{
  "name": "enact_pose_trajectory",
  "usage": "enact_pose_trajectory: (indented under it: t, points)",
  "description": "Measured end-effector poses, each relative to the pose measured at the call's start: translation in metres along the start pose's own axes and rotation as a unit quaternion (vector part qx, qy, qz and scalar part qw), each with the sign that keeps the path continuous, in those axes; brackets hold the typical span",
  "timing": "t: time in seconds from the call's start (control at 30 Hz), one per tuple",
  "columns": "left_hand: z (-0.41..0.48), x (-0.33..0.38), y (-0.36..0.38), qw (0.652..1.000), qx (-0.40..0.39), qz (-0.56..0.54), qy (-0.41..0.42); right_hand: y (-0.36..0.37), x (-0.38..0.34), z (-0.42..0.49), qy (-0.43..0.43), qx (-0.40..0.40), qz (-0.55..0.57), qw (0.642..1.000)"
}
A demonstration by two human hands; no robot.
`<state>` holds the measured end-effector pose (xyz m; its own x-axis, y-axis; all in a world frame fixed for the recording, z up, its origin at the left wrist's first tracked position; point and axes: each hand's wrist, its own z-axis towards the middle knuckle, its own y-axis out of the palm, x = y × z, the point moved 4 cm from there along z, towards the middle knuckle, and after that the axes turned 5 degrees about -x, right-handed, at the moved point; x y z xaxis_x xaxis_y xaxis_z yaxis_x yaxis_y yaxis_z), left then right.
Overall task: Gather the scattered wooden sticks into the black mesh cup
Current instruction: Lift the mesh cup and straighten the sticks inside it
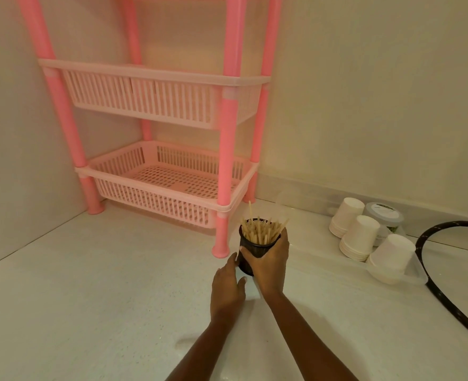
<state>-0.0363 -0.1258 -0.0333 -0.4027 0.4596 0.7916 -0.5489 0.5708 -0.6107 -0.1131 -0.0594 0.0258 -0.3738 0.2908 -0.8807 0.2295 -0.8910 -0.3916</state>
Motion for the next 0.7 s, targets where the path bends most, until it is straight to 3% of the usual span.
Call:
enact_pose_trajectory:
  t: [0.27, 0.4, 0.57, 0.7]
  points:
    - [-0.008, 0.002, -0.005, 0.997, 0.055, -0.014, 0.051, -0.064, 0.019, -0.048, -0.052, -0.082, 0.087, 0.991]
    - [-0.012, 0.007, -0.007, 0.996, 0.029, -0.025, 0.083, -0.118, 0.036, -0.082, -0.039, -0.168, 0.066, 0.983]
    - [-0.023, 0.024, -0.003, 0.988, -0.026, -0.063, 0.142, -0.177, 0.051, -0.103, 0.028, -0.213, 0.066, 0.974]
    - [-0.052, 0.063, 0.015, 0.968, -0.065, -0.190, 0.149, -0.203, 0.049, -0.110, 0.054, -0.245, 0.061, 0.966]
